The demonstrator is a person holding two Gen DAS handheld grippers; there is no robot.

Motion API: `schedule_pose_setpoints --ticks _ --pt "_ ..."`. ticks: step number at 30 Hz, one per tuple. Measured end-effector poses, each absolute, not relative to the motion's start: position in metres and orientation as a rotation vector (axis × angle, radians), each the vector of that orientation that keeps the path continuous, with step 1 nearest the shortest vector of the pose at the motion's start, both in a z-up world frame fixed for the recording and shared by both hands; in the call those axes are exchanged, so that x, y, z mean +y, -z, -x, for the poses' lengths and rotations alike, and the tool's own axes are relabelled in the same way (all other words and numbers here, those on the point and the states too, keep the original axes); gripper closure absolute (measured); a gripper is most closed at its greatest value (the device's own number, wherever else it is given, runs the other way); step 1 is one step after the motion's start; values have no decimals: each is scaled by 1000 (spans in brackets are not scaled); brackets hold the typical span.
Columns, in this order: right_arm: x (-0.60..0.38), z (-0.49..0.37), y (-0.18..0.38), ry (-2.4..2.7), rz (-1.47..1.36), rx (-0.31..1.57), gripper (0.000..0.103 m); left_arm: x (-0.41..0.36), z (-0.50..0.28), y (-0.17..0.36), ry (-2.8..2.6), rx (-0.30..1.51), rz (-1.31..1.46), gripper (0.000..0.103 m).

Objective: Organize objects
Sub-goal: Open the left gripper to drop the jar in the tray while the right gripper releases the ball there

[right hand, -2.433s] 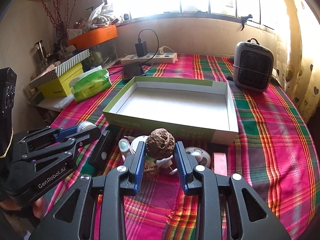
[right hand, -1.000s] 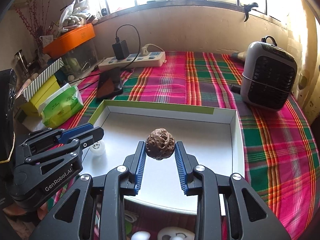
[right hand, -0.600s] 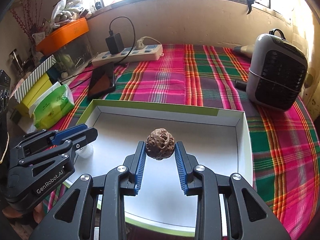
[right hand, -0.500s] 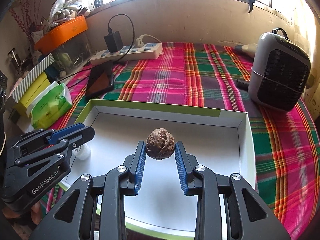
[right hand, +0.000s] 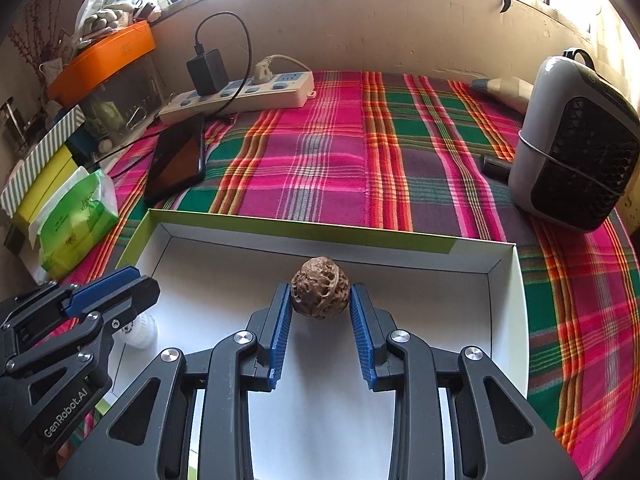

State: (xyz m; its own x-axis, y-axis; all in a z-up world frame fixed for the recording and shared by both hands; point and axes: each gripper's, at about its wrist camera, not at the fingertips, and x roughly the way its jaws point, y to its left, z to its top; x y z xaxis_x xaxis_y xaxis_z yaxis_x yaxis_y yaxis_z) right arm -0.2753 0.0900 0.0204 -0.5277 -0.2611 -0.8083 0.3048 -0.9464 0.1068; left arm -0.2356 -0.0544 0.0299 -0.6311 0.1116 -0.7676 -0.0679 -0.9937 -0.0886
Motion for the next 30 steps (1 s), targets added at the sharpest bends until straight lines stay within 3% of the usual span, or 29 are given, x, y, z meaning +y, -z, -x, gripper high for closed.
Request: schedule_pose_setpoints --ticks 14,18,30 --pt "91 281 -16 2513 -1308 73 71 -54 236 -26 -2743 -76 1308 86" --pt "92 281 -16 2508 -1301 45 54 -54 236 -27 -2744 -78 1307 86" --pt "98 274 -21 2543 -1276 19 53 -55 230 -29 -2755 -78 1305 86"
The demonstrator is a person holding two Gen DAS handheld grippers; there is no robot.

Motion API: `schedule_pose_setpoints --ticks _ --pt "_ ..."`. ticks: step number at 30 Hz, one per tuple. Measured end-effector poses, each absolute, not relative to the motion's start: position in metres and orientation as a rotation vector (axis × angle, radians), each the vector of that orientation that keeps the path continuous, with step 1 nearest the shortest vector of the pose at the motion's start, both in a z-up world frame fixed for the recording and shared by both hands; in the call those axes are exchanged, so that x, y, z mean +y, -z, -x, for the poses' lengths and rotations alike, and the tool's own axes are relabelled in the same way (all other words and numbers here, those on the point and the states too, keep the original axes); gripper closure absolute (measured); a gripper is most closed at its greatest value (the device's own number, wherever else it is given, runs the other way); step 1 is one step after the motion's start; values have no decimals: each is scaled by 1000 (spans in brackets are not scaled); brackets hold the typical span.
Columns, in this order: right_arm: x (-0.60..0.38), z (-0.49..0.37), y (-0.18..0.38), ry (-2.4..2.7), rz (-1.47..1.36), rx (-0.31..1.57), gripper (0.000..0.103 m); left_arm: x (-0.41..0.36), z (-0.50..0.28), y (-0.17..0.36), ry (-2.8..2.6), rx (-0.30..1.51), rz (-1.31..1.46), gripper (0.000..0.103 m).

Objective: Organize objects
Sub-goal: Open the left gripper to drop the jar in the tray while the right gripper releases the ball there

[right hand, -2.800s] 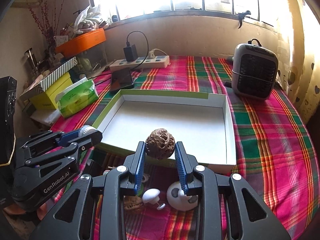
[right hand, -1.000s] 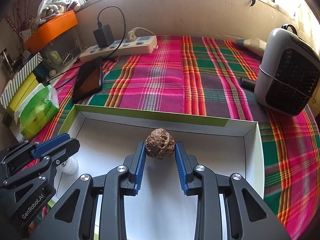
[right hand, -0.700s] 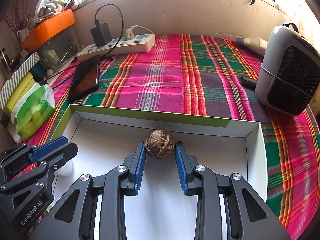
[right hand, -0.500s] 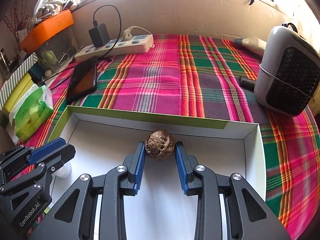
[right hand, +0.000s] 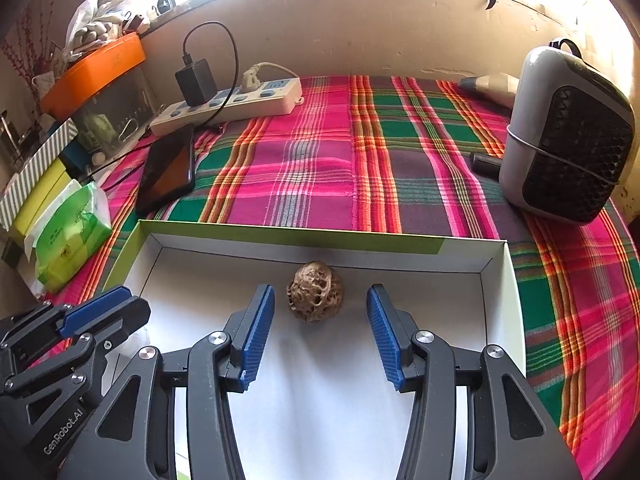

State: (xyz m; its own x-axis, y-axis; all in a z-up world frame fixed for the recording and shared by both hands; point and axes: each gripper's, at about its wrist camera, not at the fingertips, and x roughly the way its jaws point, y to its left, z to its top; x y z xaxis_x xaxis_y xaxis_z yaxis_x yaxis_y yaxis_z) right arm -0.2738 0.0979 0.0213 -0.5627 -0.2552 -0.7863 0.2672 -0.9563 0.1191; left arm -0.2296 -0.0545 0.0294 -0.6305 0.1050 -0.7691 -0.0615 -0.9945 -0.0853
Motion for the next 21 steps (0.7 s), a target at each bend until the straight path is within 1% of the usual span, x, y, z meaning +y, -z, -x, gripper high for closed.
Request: schedule_pose_setpoints --ticks 12,21 --pt "104 256 -38 2553 -1213 -13 53 -55 210 -37 -2790 -76 1291 85" --pt "107 227 -50 2556 -1159 -12 53 -54 186 -45 -2814 -81 1263 85"
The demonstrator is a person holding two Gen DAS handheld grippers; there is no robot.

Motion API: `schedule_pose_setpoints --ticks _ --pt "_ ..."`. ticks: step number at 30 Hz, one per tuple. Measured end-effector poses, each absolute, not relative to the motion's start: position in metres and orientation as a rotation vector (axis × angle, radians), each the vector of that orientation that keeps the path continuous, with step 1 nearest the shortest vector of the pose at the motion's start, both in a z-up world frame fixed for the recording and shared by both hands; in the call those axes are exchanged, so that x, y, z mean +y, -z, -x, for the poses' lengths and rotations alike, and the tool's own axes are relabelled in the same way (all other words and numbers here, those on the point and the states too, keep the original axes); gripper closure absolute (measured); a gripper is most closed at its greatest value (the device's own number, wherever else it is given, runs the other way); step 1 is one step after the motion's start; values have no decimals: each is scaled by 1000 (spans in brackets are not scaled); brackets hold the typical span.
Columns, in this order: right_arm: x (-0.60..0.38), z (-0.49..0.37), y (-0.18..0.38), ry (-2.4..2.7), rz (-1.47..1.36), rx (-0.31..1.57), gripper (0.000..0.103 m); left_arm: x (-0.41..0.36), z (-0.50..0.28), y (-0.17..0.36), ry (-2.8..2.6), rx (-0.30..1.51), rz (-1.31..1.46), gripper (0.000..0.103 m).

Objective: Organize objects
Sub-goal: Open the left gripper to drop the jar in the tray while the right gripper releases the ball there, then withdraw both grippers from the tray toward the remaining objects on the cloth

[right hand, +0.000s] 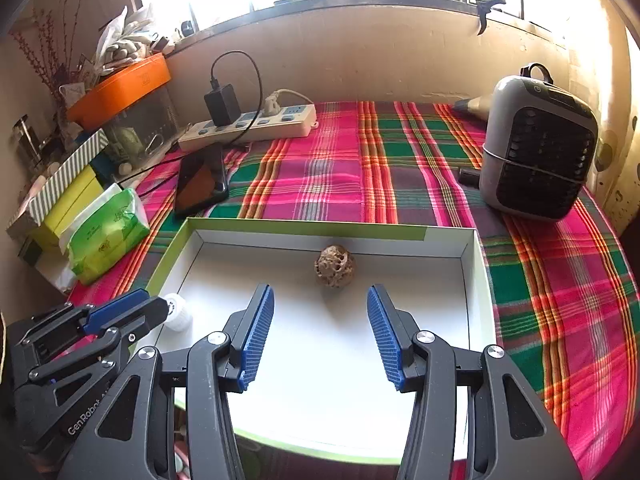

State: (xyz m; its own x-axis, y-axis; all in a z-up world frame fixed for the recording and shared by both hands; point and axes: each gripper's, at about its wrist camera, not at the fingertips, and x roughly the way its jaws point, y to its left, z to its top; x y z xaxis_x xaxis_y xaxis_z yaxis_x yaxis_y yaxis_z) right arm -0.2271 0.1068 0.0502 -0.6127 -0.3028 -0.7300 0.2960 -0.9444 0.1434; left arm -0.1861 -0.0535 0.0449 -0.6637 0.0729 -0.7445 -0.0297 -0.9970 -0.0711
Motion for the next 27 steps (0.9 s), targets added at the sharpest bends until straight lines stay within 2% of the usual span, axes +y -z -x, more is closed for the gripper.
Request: schedule_pose_setpoints --ticks 18,27 --pt "118 168 -55 2577 -1073 2 53 -41 131 -54 -2865 0 1191 84" --pt "130 145 -51 2603 -1059 28 53 -50 109 -49 -2856 -64 1178 84"
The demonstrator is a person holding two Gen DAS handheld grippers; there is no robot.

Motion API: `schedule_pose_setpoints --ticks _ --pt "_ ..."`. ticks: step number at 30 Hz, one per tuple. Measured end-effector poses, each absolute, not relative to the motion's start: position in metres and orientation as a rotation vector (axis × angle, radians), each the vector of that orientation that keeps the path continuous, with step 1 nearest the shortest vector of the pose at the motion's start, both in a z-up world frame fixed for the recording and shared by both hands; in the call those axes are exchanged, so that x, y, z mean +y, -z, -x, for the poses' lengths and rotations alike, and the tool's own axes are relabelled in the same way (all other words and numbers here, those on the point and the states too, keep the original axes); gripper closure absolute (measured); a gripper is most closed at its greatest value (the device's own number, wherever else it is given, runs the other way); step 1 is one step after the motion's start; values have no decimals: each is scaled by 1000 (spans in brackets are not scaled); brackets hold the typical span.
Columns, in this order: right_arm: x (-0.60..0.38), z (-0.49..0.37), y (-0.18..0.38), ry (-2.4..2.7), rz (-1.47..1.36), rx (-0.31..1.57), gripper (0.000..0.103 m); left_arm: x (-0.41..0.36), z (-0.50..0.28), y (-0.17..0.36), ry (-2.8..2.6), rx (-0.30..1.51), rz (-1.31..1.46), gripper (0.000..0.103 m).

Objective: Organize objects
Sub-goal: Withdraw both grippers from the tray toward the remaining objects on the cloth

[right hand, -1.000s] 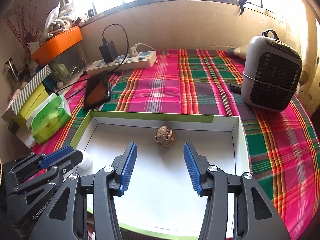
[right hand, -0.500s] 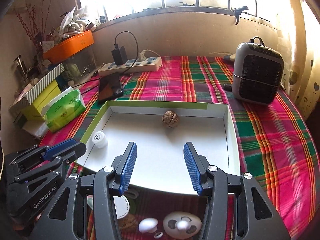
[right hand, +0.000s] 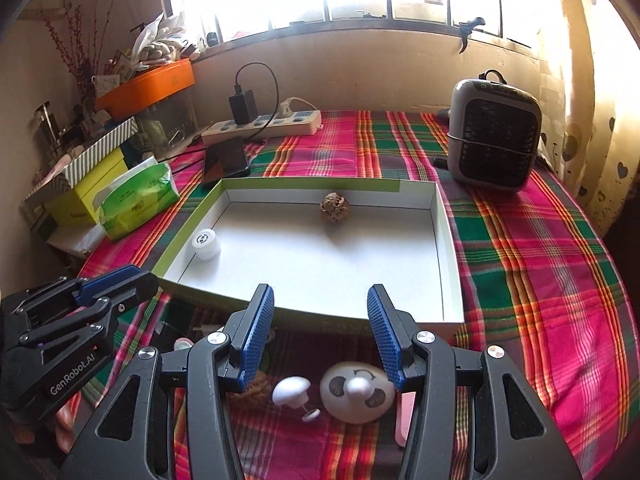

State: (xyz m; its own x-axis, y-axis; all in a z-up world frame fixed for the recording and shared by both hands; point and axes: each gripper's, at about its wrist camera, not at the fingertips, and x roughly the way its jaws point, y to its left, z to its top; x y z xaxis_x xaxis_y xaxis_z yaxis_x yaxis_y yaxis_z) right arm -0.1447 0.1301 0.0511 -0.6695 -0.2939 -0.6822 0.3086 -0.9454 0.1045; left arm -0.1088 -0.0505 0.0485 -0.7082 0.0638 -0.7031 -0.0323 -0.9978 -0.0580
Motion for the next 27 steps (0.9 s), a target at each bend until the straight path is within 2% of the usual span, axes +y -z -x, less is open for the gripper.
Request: schedule_pose_setpoints --ticks 4,9,20,27 --pt "137 136 -50 2619 -1049 29 53 -57 98 -44 -2850 -124 1159 78" --pt "142 128 -46 2634 -1048 34 53 -57 89 -41 -2842 -115 1151 77" --pt "159 111 -42 2664 -1035 -1 53 -53 74 -27 -2790 -122 1174 68" --pt "172 106 -39 2683 -1046 -51 53 -49 74 -18 -2767 -120 1206 68"
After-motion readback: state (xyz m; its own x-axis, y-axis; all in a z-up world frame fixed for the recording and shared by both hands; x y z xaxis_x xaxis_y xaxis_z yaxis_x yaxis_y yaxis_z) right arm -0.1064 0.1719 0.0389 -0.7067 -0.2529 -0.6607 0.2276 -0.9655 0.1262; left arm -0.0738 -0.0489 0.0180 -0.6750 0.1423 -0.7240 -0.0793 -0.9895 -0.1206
